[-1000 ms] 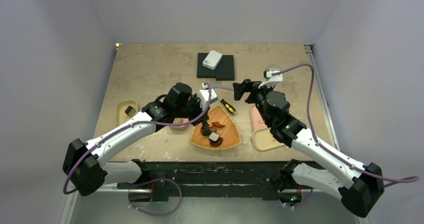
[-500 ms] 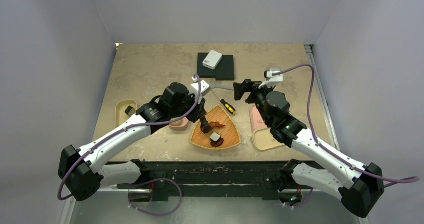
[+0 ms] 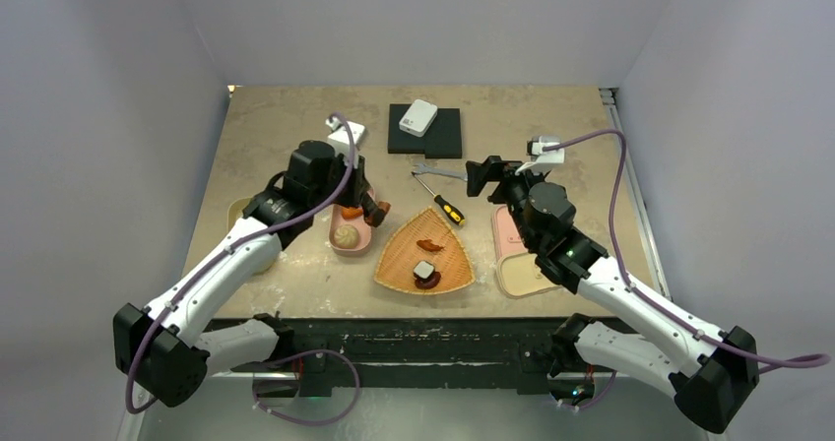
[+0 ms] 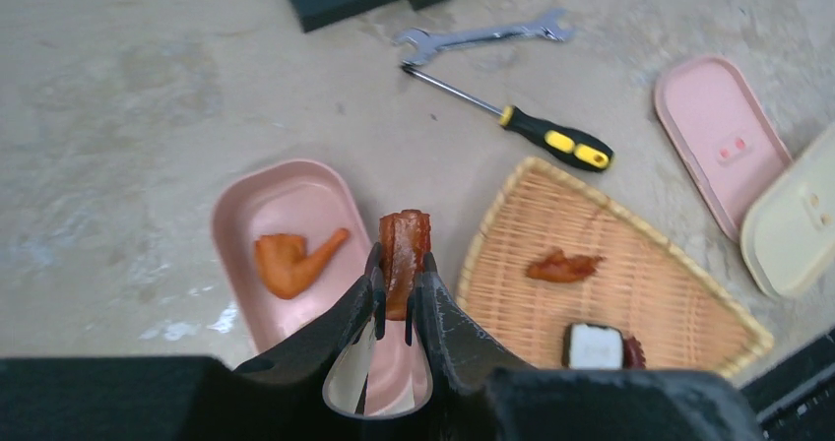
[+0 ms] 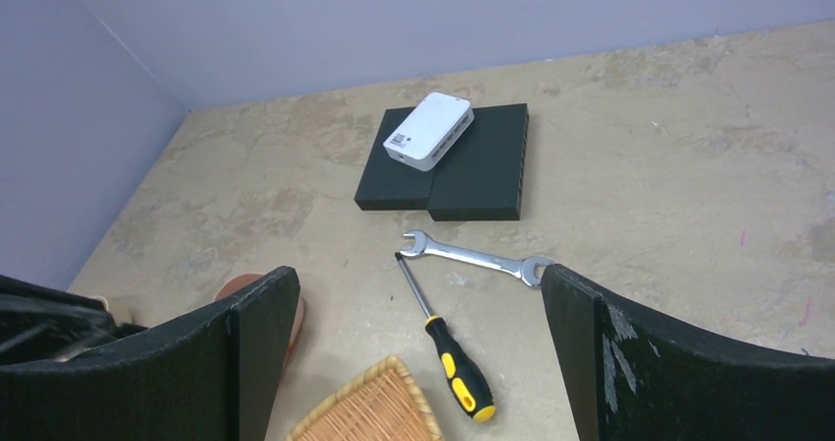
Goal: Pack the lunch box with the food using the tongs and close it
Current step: Pick up the fake food from the plate, then place the fake food in the packing box.
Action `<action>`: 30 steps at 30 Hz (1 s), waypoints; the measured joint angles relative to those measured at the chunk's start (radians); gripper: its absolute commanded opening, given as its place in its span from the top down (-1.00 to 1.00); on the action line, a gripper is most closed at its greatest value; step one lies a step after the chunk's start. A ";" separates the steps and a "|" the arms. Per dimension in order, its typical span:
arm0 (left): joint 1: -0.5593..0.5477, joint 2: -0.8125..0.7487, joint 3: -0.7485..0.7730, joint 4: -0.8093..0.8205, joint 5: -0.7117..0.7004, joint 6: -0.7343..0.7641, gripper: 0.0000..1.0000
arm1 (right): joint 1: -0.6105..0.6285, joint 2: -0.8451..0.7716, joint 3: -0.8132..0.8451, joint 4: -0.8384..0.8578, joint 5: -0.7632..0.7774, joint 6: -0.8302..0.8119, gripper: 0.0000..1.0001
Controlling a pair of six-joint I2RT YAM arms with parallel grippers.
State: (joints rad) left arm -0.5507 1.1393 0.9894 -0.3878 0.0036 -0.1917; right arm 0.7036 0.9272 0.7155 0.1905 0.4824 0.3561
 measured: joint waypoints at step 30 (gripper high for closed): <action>0.093 0.054 -0.006 -0.018 -0.191 -0.113 0.85 | -0.004 -0.013 0.000 -0.012 0.032 -0.017 -0.92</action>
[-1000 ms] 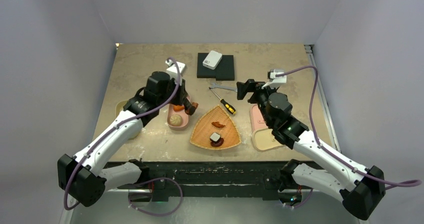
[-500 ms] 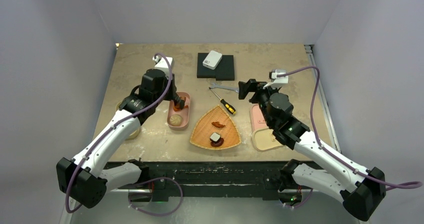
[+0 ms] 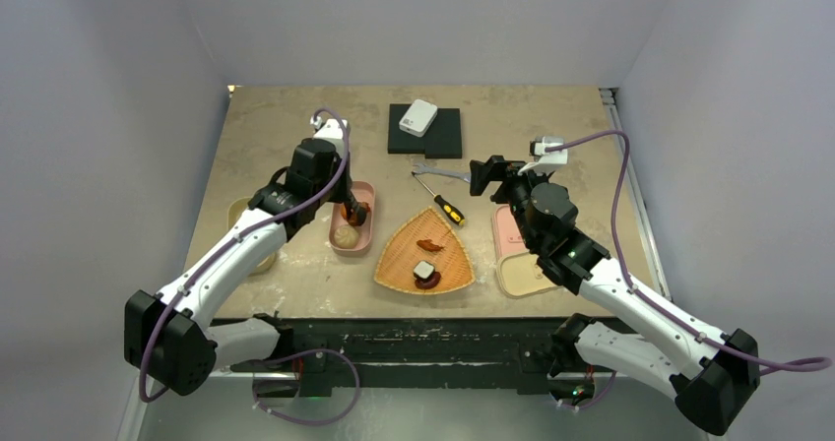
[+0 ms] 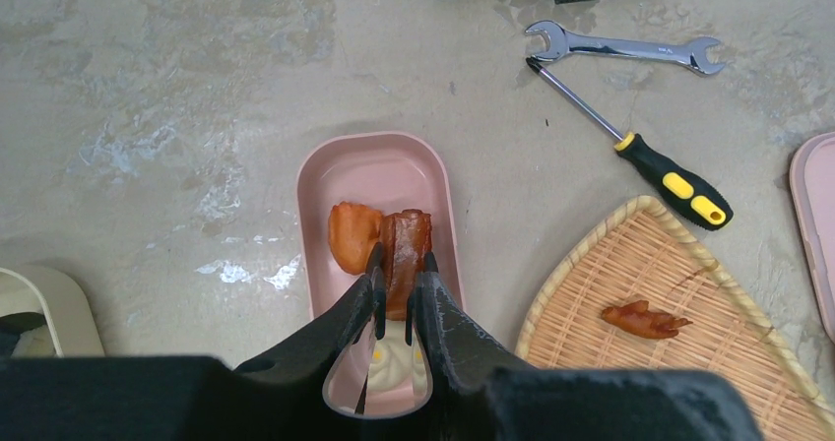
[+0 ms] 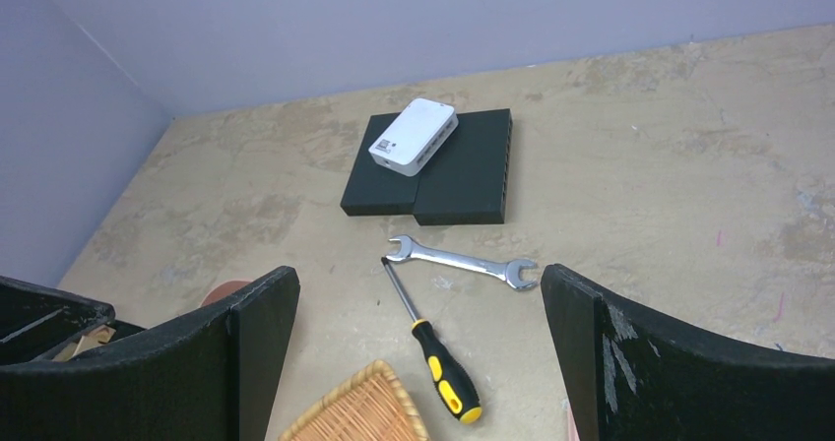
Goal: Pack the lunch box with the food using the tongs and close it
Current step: Place the fake food in the packing box, then adjust the clamp.
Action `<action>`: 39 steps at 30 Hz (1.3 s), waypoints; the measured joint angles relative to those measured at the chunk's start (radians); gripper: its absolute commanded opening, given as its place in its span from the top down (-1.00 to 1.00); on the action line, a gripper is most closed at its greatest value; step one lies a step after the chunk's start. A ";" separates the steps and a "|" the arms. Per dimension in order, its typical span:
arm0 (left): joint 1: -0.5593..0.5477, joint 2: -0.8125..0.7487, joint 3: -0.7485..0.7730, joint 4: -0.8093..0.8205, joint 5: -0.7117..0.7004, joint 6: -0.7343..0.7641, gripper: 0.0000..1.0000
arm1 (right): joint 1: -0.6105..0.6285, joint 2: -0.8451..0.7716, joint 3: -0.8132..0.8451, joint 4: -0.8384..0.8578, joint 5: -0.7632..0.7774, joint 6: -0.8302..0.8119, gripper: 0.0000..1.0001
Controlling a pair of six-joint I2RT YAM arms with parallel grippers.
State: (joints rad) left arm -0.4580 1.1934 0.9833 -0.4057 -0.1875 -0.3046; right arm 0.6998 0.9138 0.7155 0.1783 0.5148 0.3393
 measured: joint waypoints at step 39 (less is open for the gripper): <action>0.000 -0.054 -0.038 0.039 0.009 0.000 0.78 | 0.000 0.030 0.000 -0.001 -0.001 0.000 -0.92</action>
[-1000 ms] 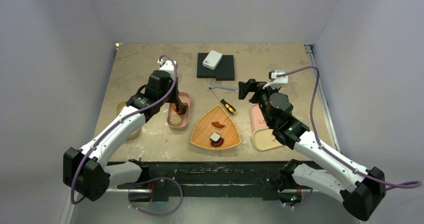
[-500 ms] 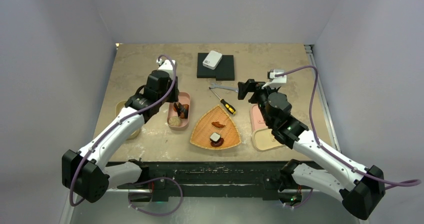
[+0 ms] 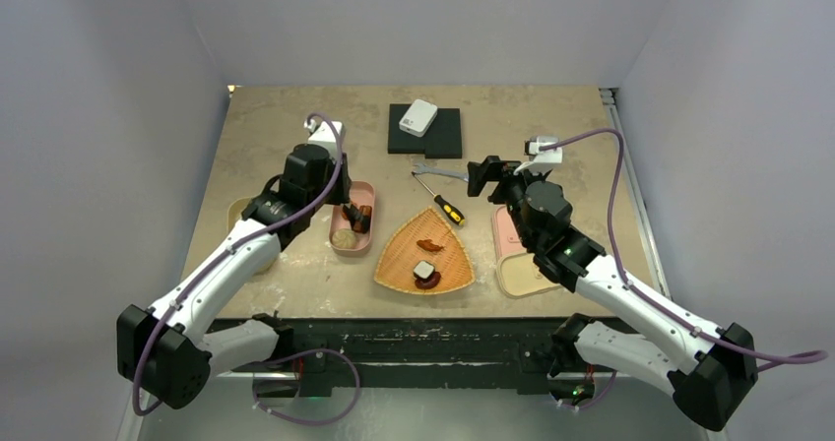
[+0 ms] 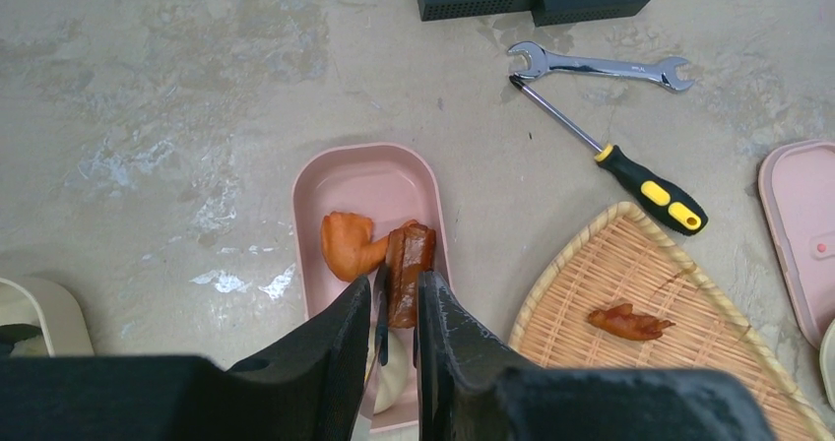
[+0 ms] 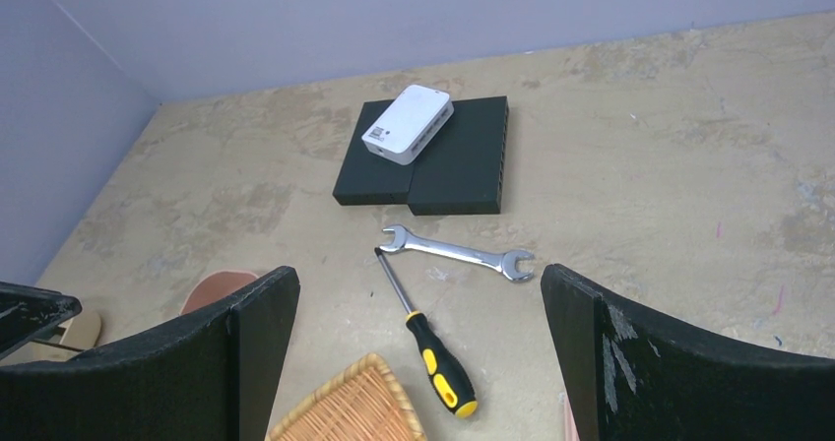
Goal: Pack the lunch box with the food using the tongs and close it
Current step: Adjust the clamp.
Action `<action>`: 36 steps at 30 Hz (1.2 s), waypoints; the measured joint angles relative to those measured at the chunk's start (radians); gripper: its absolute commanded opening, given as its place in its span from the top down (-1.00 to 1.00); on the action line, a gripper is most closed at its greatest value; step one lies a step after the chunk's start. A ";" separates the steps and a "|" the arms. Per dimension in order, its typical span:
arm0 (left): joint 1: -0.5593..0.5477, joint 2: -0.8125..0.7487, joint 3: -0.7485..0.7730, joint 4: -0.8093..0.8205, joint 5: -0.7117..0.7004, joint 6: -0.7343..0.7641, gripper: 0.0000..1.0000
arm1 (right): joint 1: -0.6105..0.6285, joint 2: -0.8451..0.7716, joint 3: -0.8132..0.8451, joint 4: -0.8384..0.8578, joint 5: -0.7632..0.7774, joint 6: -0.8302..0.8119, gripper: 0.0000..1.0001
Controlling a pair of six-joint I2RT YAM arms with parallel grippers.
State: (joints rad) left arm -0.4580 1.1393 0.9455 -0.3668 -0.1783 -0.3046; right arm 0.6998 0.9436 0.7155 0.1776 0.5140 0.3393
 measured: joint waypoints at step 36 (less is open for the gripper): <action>0.000 -0.019 0.296 -0.255 0.087 0.046 1.00 | 0.140 0.121 -0.081 0.414 -0.532 -0.169 -0.78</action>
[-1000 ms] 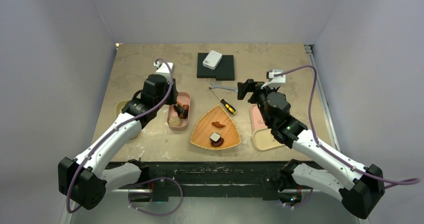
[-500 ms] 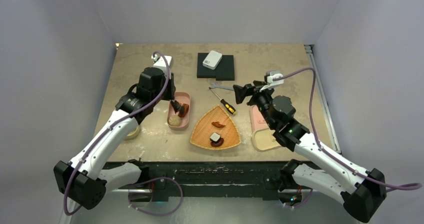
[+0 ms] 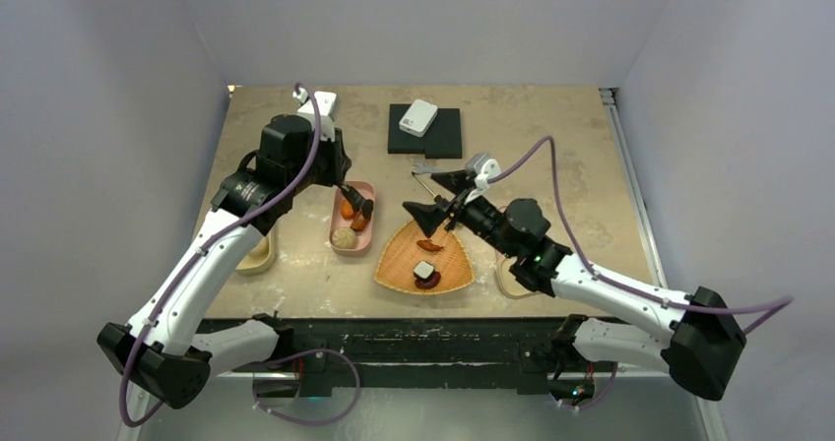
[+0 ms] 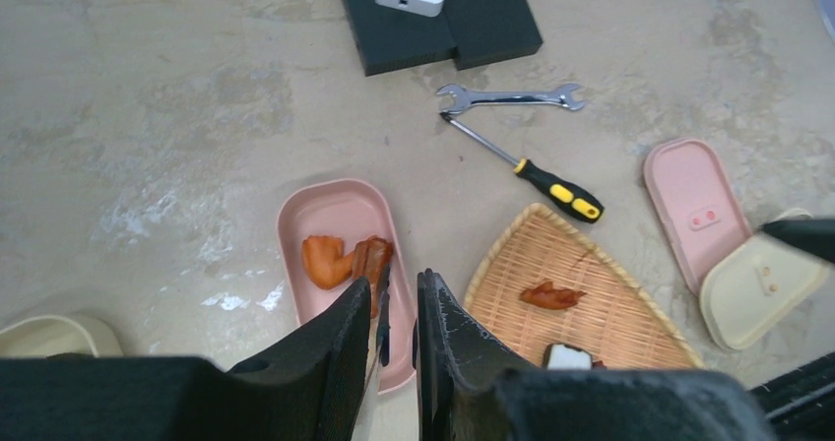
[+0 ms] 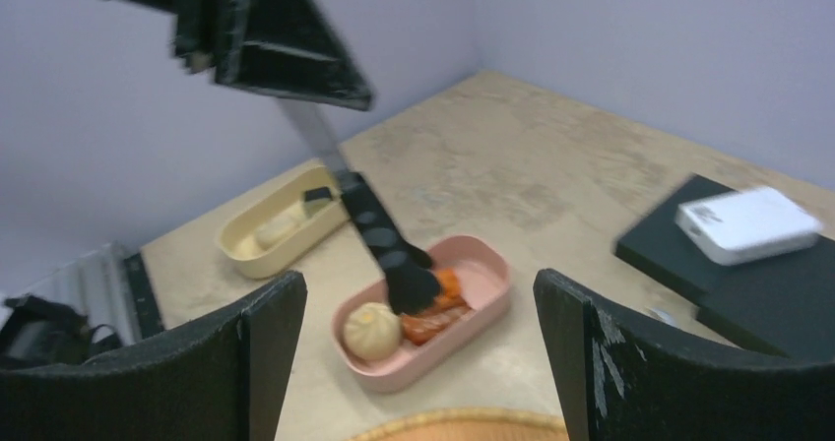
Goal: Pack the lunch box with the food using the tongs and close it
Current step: Adjust the clamp.
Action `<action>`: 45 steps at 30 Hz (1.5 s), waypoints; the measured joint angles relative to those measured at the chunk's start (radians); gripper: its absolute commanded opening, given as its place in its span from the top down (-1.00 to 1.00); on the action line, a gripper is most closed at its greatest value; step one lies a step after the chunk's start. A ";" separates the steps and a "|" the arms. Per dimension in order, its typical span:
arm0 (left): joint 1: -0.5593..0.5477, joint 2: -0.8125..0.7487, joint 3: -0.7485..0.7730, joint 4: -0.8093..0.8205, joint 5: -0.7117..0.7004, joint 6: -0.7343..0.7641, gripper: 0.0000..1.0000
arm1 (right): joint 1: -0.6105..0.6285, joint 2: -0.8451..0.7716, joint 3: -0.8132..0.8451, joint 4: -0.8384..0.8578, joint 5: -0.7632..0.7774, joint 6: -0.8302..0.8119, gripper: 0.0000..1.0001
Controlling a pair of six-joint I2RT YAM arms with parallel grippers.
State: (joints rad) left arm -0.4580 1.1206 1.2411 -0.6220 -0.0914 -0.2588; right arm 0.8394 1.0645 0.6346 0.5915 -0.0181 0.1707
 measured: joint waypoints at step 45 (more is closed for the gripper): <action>0.000 -0.089 -0.167 0.200 0.383 -0.060 -0.42 | 0.195 0.442 0.137 0.184 0.178 0.030 1.00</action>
State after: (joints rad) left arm -0.4583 1.0313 1.0737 -0.4217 0.2916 -0.3187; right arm 1.0348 1.5066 0.7715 0.7753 0.1596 0.2005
